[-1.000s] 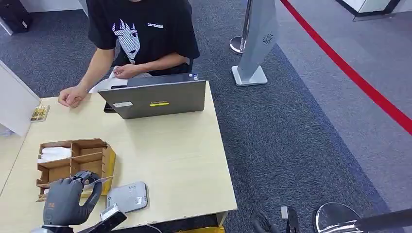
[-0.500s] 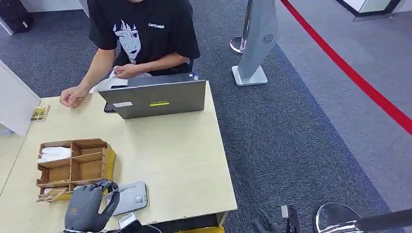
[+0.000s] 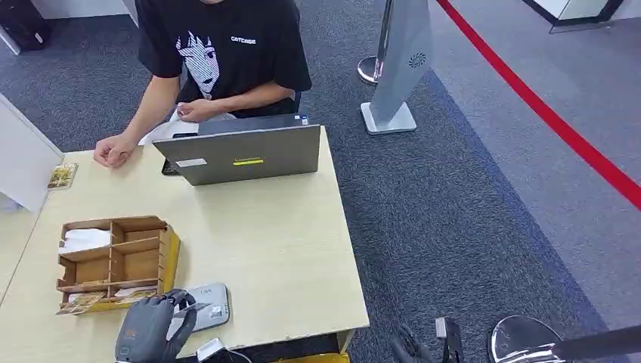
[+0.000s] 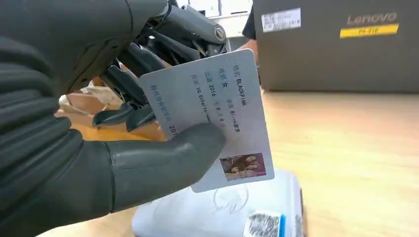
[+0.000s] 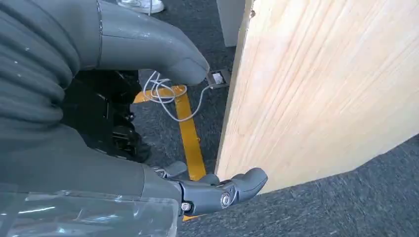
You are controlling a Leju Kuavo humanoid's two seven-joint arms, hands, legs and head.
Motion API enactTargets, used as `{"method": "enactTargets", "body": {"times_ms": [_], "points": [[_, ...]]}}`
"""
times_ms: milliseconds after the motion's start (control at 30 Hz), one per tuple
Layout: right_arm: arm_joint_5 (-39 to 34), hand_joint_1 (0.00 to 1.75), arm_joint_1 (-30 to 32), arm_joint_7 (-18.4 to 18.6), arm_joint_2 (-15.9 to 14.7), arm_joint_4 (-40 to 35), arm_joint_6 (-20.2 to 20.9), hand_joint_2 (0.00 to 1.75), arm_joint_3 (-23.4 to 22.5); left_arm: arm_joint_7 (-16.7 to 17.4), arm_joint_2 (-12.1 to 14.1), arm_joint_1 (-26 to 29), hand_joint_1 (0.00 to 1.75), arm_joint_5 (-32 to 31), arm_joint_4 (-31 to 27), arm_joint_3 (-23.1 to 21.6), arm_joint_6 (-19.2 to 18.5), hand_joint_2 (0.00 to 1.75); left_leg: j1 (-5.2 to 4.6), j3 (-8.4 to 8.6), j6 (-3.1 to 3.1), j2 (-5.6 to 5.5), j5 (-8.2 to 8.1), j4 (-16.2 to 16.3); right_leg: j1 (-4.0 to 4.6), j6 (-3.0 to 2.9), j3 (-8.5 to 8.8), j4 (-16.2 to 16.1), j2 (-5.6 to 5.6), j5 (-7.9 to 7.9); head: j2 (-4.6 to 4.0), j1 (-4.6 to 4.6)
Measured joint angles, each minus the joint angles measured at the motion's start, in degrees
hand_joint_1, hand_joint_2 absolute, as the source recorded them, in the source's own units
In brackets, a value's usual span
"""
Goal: Pass the card to the sensor for recognition and then transmit it.
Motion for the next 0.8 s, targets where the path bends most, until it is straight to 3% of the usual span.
{"method": "enactTargets", "body": {"times_ms": [233,433,600,667,800], "points": [[-0.1,0.00,-0.3,0.0,-0.1,0.4,0.0,1.75,0.3,1.3,0.5,0.0,1.75,0.1,1.4,-0.4,0.1,1.75,0.00,0.00,0.00,0.00,0.00,0.0,0.00,0.00,0.00,0.0,0.00,0.00,0.00,0.02],[-0.9,0.00,-0.3,-0.7,-0.2,0.6,-0.2,1.75,0.8,-3.2,0.6,-0.5,1.75,-0.9,1.2,-0.4,4.9,1.75,0.00,0.01,0.00,0.00,0.00,0.0,0.00,0.00,-0.01,0.0,0.00,0.00,0.00,0.00],[-1.0,0.00,-0.2,-0.8,-0.3,0.6,-0.6,1.75,1.4,-4.4,0.3,-1.7,1.75,-2.6,-2.0,-0.4,4.5,1.75,0.00,0.02,0.00,0.00,0.00,0.0,0.00,0.00,-0.01,0.0,0.00,0.01,0.00,0.00],[-0.9,0.00,-0.1,-0.9,-0.4,0.6,-0.8,1.75,1.7,-6.4,0.2,-2.4,1.75,-3.5,-3.2,-0.2,4.8,1.75,0.00,0.00,0.00,-0.03,0.01,0.0,0.00,0.00,-0.03,0.0,-0.03,0.01,0.00,0.02],[-0.6,0.00,-0.4,-2.0,-0.5,0.9,-1.2,1.75,2.5,-9.0,0.5,-7.7,1.75,-3.5,-5.8,1.7,3.3,1.75,0.00,-0.01,-0.06,-0.14,0.09,0.0,0.01,-0.01,-0.01,0.0,-0.15,0.03,0.00,0.00]]}}
